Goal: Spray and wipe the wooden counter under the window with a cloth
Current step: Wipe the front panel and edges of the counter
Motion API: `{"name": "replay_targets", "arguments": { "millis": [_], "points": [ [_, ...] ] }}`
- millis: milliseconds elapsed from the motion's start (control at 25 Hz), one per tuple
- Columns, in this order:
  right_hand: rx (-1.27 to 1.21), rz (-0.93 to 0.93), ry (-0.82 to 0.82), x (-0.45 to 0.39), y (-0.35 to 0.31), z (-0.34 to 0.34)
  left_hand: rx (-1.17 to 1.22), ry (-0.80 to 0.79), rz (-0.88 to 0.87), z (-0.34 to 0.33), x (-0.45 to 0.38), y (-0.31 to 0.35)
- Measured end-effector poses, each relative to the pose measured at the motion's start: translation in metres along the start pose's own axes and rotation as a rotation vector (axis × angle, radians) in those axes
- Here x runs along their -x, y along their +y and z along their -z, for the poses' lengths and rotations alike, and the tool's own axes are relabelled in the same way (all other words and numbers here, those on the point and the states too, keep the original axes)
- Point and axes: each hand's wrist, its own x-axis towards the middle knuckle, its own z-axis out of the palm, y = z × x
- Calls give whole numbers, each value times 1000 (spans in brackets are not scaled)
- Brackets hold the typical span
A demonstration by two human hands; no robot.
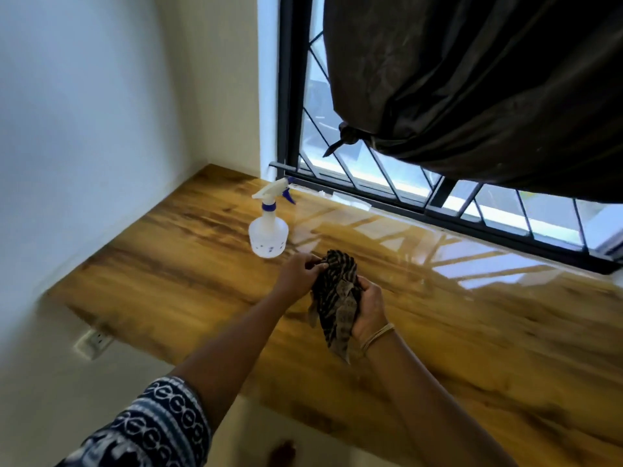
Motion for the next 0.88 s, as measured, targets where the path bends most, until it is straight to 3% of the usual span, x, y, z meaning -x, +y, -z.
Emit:
{"name": "replay_targets", "arguments": {
  "millis": [360,520,680,880],
  "points": [
    [86,-1,39,-128,-99,-2,77,62,70,-46,-145,4],
    [281,-17,6,-183,-145,-9,49,222,165,-59,-197,-5],
    [610,128,-86,-254,-187,-37,-166,428,254,-61,-257,-27],
    [1405,362,-287,-352,-192,-82,-471,442,370,-61,-293,-62]
  ]
}}
